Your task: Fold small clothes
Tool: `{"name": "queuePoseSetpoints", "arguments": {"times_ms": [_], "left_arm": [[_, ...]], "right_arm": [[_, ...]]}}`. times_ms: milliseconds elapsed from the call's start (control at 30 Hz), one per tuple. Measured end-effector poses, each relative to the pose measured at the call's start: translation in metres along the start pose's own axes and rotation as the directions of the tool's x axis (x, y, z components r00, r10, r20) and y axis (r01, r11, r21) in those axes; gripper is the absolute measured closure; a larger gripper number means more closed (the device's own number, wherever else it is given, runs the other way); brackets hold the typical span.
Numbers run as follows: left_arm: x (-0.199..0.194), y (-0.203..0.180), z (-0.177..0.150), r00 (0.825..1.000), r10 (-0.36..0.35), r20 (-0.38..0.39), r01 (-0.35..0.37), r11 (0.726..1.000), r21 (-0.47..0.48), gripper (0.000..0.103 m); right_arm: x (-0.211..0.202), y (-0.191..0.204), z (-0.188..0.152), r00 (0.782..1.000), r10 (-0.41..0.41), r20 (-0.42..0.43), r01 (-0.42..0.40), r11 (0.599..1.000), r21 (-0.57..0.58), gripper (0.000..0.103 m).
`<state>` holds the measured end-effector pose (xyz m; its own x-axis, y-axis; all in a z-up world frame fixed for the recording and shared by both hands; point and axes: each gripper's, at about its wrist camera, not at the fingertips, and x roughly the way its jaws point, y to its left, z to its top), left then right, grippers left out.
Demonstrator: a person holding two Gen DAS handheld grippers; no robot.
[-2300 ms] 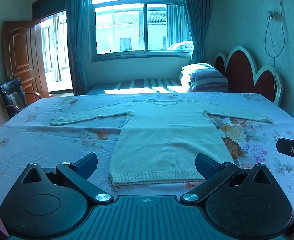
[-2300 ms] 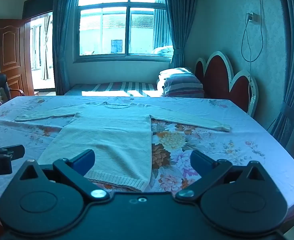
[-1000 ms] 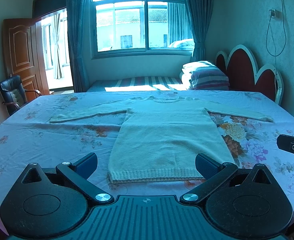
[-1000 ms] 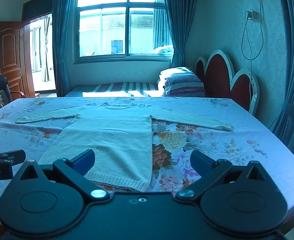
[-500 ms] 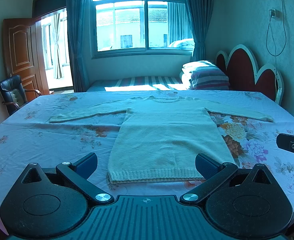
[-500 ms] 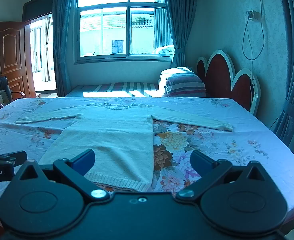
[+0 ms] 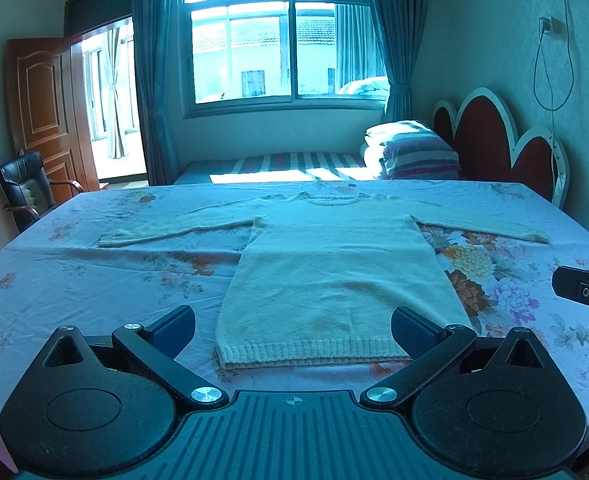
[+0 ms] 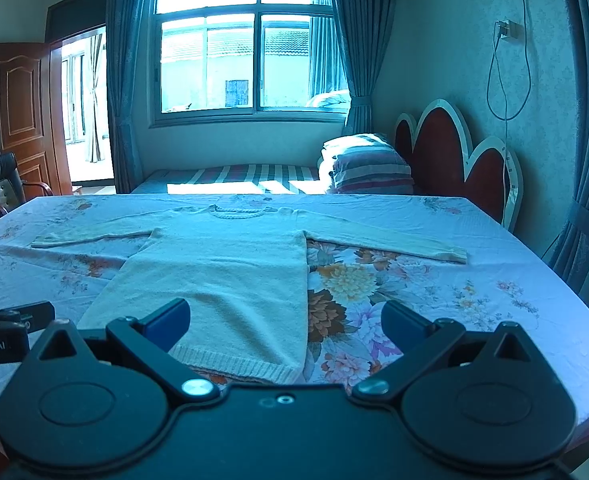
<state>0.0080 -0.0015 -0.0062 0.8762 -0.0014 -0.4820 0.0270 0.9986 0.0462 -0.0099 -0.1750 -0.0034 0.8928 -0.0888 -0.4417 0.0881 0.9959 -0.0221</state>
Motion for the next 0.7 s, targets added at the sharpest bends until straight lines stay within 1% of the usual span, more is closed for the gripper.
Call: {"name": "queuePoseSetpoints", "arguments": {"times_ms": [700], "left_arm": [[0.0039, -0.0046, 0.0016, 1.0, 0.0, -0.003, 0.0, 1.0, 0.01, 0.0]], "right_arm": [[0.0013, -0.0012, 0.0017, 1.0, 0.009, 0.001, -0.009, 1.0, -0.008, 0.001]]}}
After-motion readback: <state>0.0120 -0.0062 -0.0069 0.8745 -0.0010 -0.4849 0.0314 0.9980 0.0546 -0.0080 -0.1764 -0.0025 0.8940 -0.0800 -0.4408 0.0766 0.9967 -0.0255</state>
